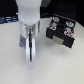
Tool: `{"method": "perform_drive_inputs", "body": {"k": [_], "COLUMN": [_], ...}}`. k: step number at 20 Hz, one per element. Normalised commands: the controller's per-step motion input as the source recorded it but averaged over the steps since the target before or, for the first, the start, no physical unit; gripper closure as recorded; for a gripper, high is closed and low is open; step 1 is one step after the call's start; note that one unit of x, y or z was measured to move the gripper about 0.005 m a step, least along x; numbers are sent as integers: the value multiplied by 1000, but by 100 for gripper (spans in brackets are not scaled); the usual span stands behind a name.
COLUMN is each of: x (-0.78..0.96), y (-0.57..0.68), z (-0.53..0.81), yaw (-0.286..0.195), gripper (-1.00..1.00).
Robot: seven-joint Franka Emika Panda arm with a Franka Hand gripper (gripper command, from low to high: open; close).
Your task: Open the kcup holder, insert the kcup into the holder, and close the kcup holder
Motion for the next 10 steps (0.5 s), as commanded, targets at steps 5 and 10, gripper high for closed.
{"method": "perform_drive_inputs", "body": {"k": [5, 10], "x": [42, 43], "y": [124, 327], "z": [409, 858], "yaw": [-41, -36], "gripper": [100, 100]}}
